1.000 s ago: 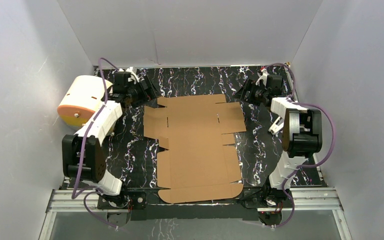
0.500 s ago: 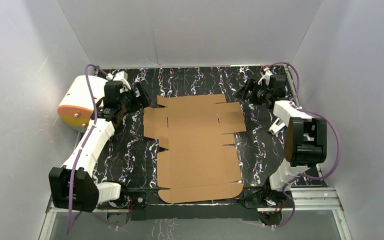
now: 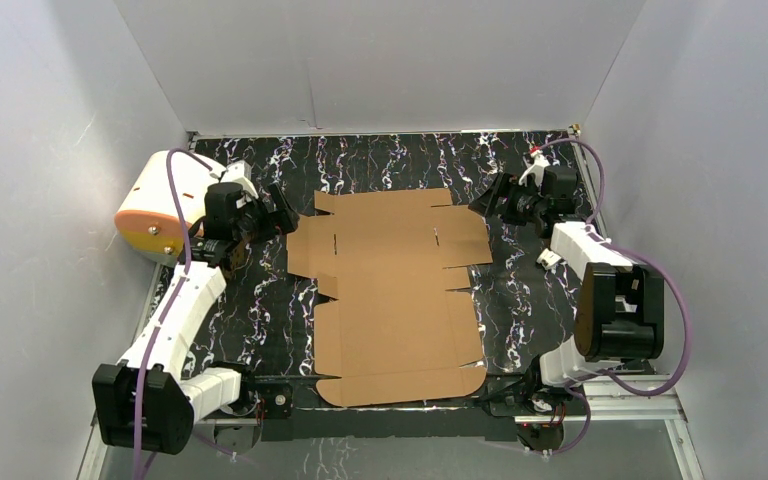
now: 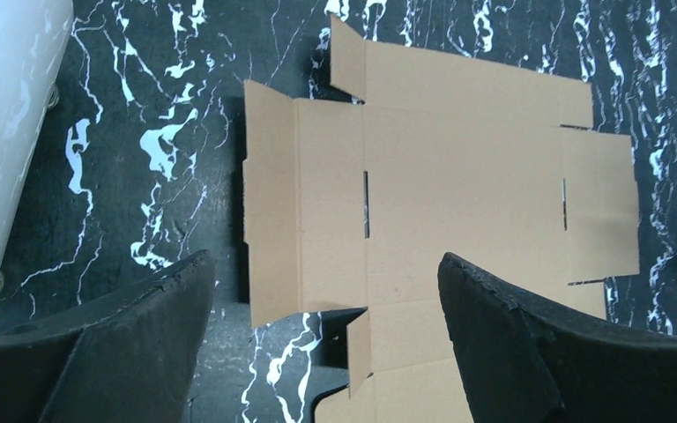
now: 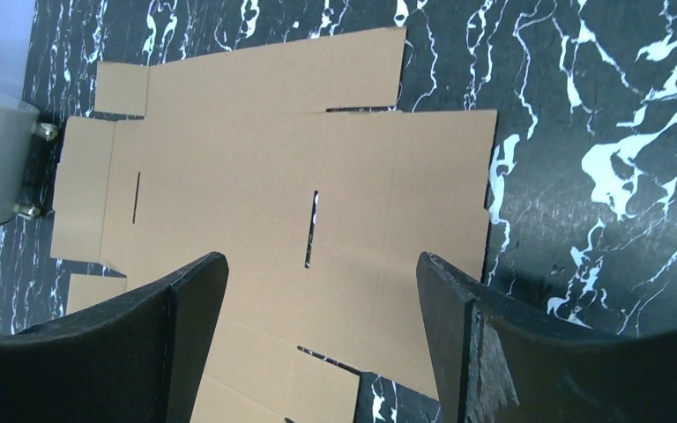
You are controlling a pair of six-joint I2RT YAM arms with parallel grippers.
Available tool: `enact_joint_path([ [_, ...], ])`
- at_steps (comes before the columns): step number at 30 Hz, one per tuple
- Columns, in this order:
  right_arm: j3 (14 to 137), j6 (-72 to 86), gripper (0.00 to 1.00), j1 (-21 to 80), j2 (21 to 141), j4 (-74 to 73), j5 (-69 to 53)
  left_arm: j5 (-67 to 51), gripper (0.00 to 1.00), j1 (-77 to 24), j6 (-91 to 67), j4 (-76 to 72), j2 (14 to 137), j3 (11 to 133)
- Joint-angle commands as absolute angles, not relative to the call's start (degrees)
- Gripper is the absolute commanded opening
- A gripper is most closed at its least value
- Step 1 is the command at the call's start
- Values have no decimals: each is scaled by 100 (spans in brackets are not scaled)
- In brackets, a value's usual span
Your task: Fold the paper box
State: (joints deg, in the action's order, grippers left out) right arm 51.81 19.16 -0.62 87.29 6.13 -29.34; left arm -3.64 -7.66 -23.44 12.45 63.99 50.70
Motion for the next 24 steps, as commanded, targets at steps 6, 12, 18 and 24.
enact_joint_path([
  [6,4735,1877,88,-46,8165,754,-3006,-128,94,-749,-2066,1041,5923,4685],
  [12,4626,1877,88,-48,7981,754,-3006,-80,94,-747,-2046,900,5782,4543],
  [18,4542,1877,88,-51,7828,754,-3006,51,94,-747,-2115,801,5625,4406],
  [24,4365,1877,88,-50,7560,754,-3006,112,94,-747,-2043,830,5434,4451],
])
